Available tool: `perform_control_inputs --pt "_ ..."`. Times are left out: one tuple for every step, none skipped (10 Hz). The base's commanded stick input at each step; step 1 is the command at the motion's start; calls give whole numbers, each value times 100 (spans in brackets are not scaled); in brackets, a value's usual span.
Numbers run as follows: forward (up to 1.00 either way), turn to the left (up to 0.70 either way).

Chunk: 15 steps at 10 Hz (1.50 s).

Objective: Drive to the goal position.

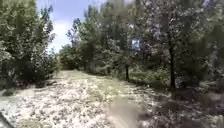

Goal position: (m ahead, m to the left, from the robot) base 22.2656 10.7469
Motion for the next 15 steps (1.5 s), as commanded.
perform_control_inputs --pt "50 0" --pt "50 0" --pt "50 0" --pt "50 0" --pt "50 0" --pt "50 0" --pt "50 0" --pt "50 0" --pt "50 0" --pt "50 0" --pt "50 0" --pt "50 0" --pt "50 0" --pt "50 0" --pt "50 0"
